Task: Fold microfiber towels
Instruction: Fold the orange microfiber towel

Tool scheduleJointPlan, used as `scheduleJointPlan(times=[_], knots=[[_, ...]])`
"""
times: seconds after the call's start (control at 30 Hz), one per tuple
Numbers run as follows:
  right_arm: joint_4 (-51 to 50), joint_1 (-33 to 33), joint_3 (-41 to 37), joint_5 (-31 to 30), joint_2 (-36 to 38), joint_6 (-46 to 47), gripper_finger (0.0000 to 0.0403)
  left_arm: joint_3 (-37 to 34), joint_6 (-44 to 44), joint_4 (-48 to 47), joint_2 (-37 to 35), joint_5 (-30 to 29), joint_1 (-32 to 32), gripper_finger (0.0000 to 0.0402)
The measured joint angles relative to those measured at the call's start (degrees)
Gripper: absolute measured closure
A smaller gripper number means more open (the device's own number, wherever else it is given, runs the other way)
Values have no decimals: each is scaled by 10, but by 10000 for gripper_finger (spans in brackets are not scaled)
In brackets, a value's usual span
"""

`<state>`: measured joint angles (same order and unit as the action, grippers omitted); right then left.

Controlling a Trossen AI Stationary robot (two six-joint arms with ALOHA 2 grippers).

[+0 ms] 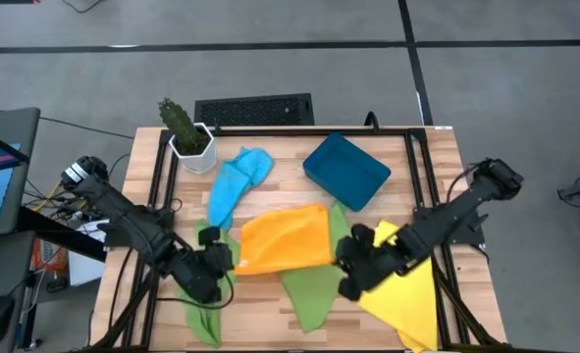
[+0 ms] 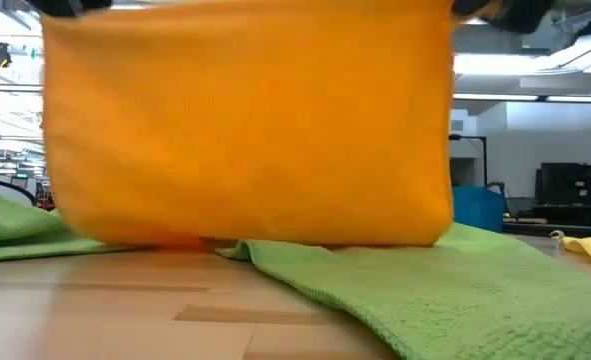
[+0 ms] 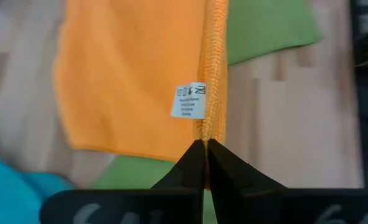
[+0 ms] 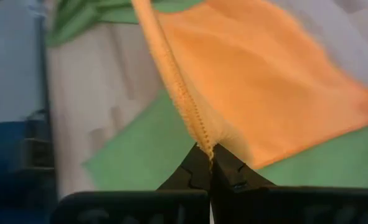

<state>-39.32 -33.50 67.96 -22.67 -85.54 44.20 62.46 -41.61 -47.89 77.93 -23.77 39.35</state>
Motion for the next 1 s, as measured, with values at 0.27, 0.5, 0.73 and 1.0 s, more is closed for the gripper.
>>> scheduleJointPlan(times=[0.27,0.5,0.73,1.0], knots=[[-41,106,-9,18,0,-78,391,-12,75,-44,-1,-49,-75,401],[7,168,-59,39,0,-135,390,-76,86,-22,0,-62,-139,401],[15,218,-74,52,0,-168,388,-128,129,73,0,-51,-182,401],[19,247,-74,52,0,-186,387,-168,142,117,0,-42,-211,401]])
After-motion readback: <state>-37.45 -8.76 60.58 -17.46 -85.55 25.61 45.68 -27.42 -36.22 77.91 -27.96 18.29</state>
